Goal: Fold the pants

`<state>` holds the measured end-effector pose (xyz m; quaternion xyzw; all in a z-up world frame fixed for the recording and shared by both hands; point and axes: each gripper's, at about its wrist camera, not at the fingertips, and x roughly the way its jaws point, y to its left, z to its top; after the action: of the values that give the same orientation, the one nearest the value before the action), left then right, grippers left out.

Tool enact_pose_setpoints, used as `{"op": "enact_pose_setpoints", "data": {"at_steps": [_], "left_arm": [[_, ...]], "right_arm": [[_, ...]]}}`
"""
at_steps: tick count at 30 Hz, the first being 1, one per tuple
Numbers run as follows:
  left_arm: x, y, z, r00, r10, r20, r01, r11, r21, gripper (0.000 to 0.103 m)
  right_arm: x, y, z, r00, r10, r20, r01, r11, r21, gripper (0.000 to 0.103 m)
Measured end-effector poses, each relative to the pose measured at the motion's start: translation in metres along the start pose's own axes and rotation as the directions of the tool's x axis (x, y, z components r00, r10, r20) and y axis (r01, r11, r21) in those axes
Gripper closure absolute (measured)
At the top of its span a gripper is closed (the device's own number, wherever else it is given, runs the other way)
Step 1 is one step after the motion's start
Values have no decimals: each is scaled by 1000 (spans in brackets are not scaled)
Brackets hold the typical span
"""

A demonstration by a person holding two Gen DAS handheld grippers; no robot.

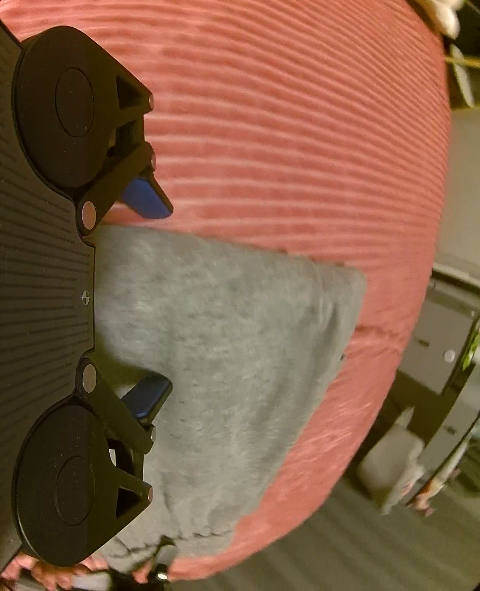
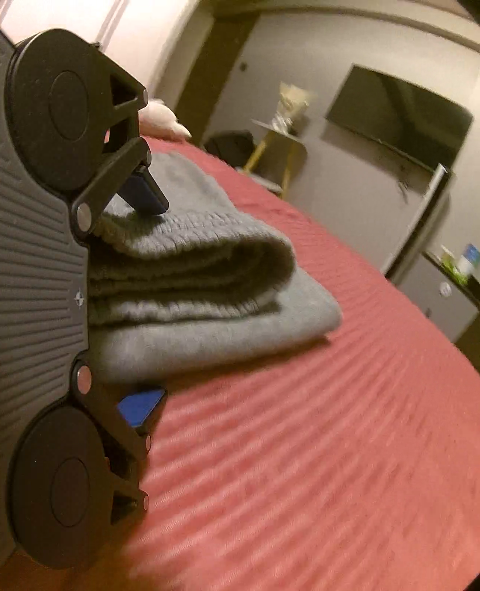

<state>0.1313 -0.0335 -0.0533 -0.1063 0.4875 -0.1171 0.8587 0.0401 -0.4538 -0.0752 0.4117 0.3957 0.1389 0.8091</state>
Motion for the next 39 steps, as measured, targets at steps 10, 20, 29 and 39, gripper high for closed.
{"op": "enact_pose_setpoints", "data": {"at_steps": [10, 20, 29, 39], "left_arm": [[18, -17, 16, 999, -45, -3, 45, 997, 60, 1], [33, -20, 15, 994, -111, 21, 108, 989, 102, 0], [20, -25, 5, 983, -168, 69, 161, 982, 100, 35], [27, -33, 12, 988, -136, 75, 136, 991, 1, 32]], "right_arm": [[18, 22, 5, 1000, -25, 15, 27, 988, -149, 29], [36, 26, 15, 998, -45, -44, 40, 992, -117, 8], [25, 51, -5, 992, -113, 51, 122, 964, -238, 37], [43, 56, 6, 983, -184, 8, 182, 969, -169, 31]]}}
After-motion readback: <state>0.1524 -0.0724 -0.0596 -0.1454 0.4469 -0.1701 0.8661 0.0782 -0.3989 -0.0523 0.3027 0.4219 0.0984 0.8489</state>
